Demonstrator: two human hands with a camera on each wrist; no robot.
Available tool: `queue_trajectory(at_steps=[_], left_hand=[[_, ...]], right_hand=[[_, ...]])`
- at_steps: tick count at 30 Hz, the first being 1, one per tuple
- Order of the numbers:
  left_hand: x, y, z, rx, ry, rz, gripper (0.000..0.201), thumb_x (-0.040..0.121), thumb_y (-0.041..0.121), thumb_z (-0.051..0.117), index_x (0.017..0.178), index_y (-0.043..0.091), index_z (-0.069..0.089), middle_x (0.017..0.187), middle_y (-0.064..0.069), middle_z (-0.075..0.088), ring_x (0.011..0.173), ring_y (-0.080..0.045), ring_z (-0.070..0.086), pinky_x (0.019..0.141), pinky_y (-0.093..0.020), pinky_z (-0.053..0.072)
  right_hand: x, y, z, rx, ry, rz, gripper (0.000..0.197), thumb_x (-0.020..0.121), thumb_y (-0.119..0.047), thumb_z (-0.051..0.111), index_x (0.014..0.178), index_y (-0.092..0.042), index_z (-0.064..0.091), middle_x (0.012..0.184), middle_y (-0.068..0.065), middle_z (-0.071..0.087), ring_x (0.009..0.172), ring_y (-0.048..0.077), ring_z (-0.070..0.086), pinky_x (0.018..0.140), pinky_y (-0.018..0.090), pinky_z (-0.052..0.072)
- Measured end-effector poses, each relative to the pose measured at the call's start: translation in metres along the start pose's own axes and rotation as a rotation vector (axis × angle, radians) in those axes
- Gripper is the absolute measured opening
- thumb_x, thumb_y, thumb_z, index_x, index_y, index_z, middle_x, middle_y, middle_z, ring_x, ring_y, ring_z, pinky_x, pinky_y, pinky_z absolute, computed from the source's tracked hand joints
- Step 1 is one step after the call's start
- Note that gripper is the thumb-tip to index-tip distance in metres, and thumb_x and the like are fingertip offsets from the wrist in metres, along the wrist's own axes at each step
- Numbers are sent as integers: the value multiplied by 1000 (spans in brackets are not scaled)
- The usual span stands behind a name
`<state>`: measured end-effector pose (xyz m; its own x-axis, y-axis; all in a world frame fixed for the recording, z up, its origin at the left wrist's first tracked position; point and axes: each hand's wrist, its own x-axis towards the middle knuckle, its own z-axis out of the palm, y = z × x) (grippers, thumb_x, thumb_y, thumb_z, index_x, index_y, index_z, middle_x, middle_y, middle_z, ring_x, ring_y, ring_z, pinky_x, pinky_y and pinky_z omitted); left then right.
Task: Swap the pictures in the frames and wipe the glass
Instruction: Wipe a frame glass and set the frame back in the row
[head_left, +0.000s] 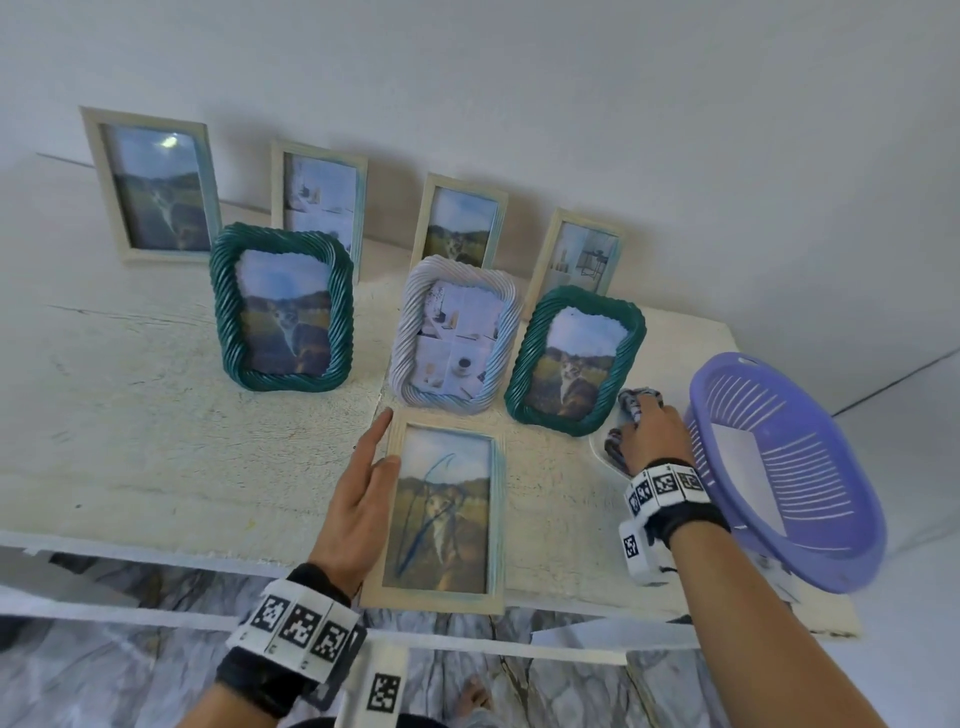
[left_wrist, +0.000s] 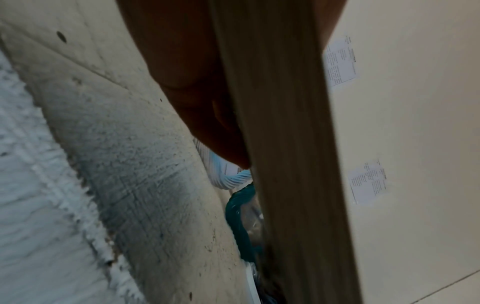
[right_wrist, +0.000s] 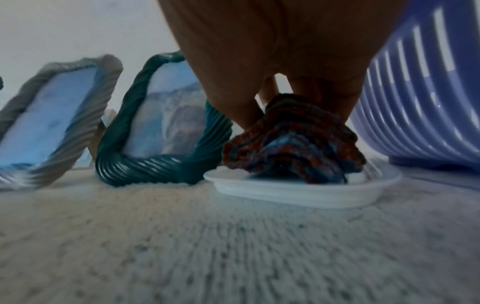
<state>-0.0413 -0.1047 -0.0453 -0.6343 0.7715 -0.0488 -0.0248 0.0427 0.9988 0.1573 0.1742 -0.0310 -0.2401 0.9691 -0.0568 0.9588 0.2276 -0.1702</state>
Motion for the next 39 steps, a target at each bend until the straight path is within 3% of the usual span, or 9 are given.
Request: queue_trajectory(at_steps=[4, 8, 12, 16, 22, 26, 29, 34, 39], left_hand=[[0, -3, -3, -18, 1, 35, 46, 104, 9, 35, 147, 26, 35, 149, 17, 38, 137, 9, 29, 104, 0, 24], [-2, 0, -2, -3, -11, 41, 45, 104, 9, 36, 146, 26, 37, 139, 27, 42, 129, 21, 31, 98, 3, 25], [-5, 0, 3, 15, -13, 72, 46, 103, 4, 38, 143, 25, 38, 92, 23, 44, 80, 18, 50, 81, -1, 39], [-8, -1, 5, 51, -32, 115, 47, 102, 3, 39, 144, 23, 38, 59, 12, 36, 51, -1, 34, 55, -12, 33], [-15, -2, 6, 91, -6, 145, 48, 101, 4, 40, 145, 21, 38, 51, 11, 34, 47, -3, 30, 49, -15, 30], [-14, -1, -2, 99, 16, 142, 48, 100, 3, 41, 144, 22, 40, 51, 10, 35, 48, -3, 30, 49, -15, 30], [-14, 1, -5, 95, 34, 146, 47, 100, 3, 42, 144, 23, 41, 50, 10, 34, 47, -3, 29, 49, -16, 30], [-20, 5, 1, 93, 15, 139, 48, 100, 3, 41, 145, 19, 39, 49, 11, 33, 46, -3, 28, 48, -15, 30], [-17, 7, -9, 106, 45, 134, 47, 99, 2, 42, 144, 19, 41, 47, 11, 31, 44, -3, 28, 47, -12, 28]], right_hand=[[-28, -6, -16, 70, 108, -2, 38, 91, -9, 50, 129, -1, 47, 119, 28, 53, 105, 44, 53, 86, 46, 46], [-86, -12, -30, 183, 246, -50, 27, 90, -12, 56, 113, 1, 53, 106, 24, 55, 93, 36, 54, 74, 33, 42], [-141, -42, -36, 472, 211, -208, 16, 87, -16, 67, 95, -9, 54, 93, 4, 56, 79, 18, 52, 63, 5, 32], [-177, -76, -21, 482, 84, -529, 25, 83, -14, 69, 101, -19, 53, 96, -6, 57, 83, 9, 52, 71, 8, 37], [-183, -102, 3, 269, 94, -627, 36, 85, -18, 66, 121, -17, 60, 112, 0, 62, 90, 22, 54, 76, 32, 52], [-193, -103, 4, 366, 23, -743, 38, 84, -6, 63, 119, -20, 64, 116, -5, 62, 92, 18, 54, 83, 22, 44], [-201, -98, -2, 278, -44, -884, 38, 82, -4, 65, 115, -22, 65, 113, -8, 63, 85, 13, 48, 77, 17, 40], [-182, -100, -6, 224, 88, -780, 38, 79, 0, 68, 114, -13, 67, 110, 0, 66, 85, 19, 50, 73, 26, 46], [-205, -103, -8, 231, 1, -973, 31, 81, -4, 64, 108, -18, 70, 114, -6, 63, 85, 9, 41, 75, 19, 40]])
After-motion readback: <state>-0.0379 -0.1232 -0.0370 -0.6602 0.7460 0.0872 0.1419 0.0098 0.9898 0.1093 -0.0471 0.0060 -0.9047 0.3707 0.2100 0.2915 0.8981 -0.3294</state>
